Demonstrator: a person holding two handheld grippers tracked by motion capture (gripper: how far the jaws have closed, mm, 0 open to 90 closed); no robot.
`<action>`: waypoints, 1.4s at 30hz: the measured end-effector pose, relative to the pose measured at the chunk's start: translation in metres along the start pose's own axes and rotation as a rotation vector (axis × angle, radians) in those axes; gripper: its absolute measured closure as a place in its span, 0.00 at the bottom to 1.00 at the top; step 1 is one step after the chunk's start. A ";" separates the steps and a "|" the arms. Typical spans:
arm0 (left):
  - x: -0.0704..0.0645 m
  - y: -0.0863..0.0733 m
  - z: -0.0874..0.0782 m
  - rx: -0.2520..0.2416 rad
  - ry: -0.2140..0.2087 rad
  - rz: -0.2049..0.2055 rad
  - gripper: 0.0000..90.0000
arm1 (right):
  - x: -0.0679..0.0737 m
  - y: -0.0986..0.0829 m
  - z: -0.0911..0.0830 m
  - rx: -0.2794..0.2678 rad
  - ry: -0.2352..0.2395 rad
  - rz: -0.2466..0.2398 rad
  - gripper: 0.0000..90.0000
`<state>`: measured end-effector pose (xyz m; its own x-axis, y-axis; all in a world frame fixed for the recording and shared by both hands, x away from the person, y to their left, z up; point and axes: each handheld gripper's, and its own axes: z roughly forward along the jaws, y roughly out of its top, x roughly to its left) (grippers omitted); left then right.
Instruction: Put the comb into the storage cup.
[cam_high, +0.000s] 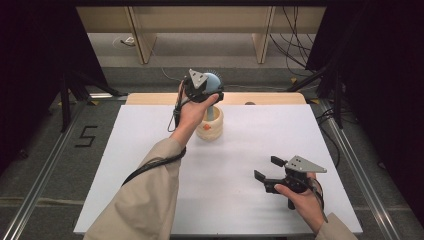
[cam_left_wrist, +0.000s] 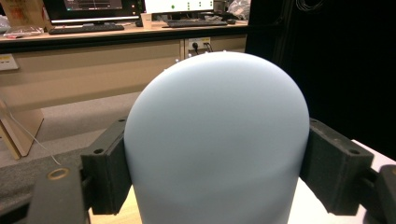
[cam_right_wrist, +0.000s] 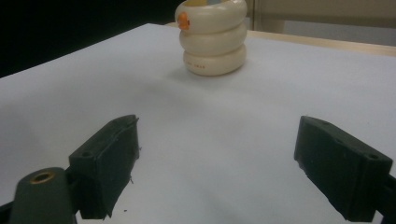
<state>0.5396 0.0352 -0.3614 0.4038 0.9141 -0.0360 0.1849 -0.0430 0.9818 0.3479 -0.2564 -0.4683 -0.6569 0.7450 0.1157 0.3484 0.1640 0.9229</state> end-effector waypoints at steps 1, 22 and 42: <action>0.000 -0.001 0.000 0.000 -0.002 -0.003 0.22 | 0.000 0.000 0.000 -0.001 0.000 0.001 0.17; -0.001 -0.008 0.003 0.007 -0.004 -0.013 0.22 | 0.000 0.000 0.000 -0.001 0.001 0.001 0.16; -0.001 -0.013 0.005 0.005 -0.001 -0.023 0.22 | 0.000 0.000 0.000 0.000 0.002 -0.001 0.16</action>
<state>0.5416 0.0325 -0.3749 0.4007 0.9143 -0.0584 0.1982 -0.0243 0.9799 0.3480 -0.2565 -0.4683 -0.6589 0.7433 0.1158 0.3478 0.1645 0.9230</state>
